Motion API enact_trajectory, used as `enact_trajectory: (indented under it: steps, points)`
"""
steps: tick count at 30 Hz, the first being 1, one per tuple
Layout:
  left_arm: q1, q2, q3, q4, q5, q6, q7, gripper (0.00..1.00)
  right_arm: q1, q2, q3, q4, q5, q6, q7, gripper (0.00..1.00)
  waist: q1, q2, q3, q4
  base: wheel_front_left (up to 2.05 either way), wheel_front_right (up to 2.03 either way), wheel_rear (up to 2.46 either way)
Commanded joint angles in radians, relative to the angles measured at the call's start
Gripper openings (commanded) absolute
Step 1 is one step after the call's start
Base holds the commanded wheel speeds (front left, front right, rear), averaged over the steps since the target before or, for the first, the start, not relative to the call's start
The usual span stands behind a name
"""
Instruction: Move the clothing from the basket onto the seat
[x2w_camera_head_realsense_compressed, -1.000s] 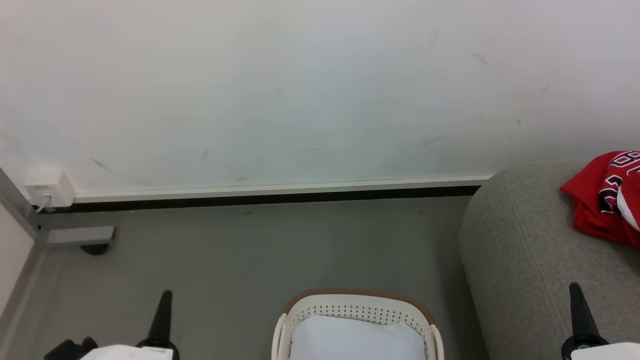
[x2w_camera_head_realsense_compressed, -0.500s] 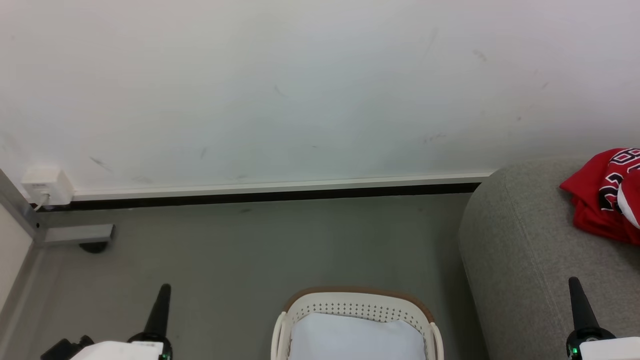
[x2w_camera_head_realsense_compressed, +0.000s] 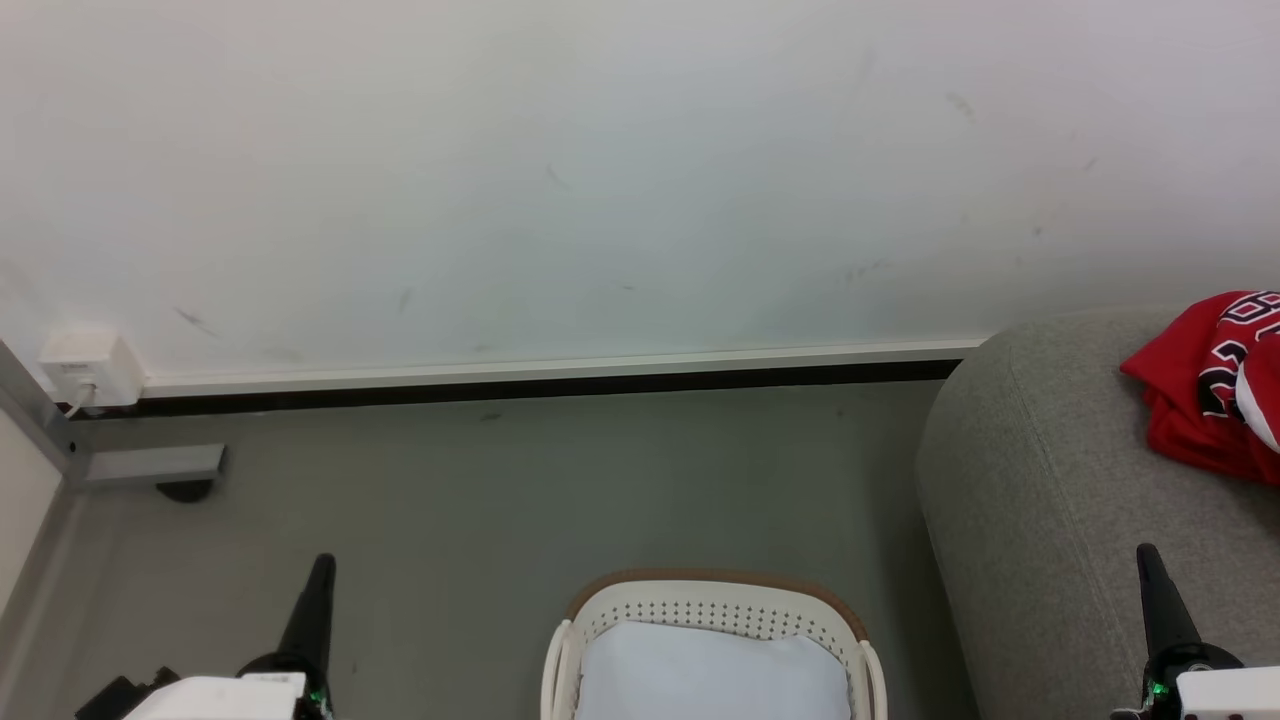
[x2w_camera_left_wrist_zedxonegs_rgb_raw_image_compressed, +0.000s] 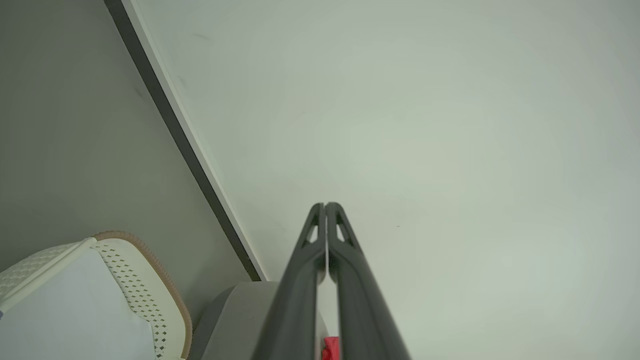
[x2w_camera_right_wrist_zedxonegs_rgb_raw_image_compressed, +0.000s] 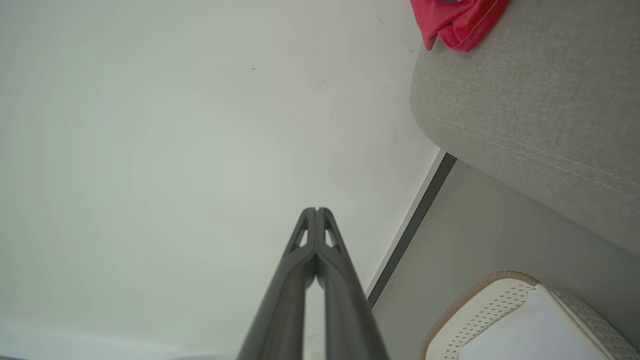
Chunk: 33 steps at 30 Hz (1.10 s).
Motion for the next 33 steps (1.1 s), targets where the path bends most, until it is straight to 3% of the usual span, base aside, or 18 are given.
enact_trajectory:
  steps: [1, 27, 33]
  points:
    - [-0.016, 0.003, 0.006, -0.006, -0.03, -0.005, 0.009, 0.0, -0.014, -0.01, -0.005, -0.008, 0.027, -0.002, 0.008, 0.0, 0.0, 0.0, 0.001, 0.0, 0.0, 0.0, 0.0]
    - [-0.033, -0.001, 0.032, -0.006, -0.208, -0.024, 0.058, 0.0, -0.03, -0.01, -0.008, -0.01, 0.223, -0.002, 0.057, 0.0, 0.0, 0.0, 0.015, -0.004, 0.0, 0.0, 0.0]
    - [-0.032, -0.001, 0.031, -0.006, -0.205, -0.023, 0.057, 0.0, -0.029, -0.01, -0.008, -0.01, 0.219, -0.002, 0.057, 0.0, 0.0, 0.0, 0.015, -0.004, 0.0, 0.0, 0.0]
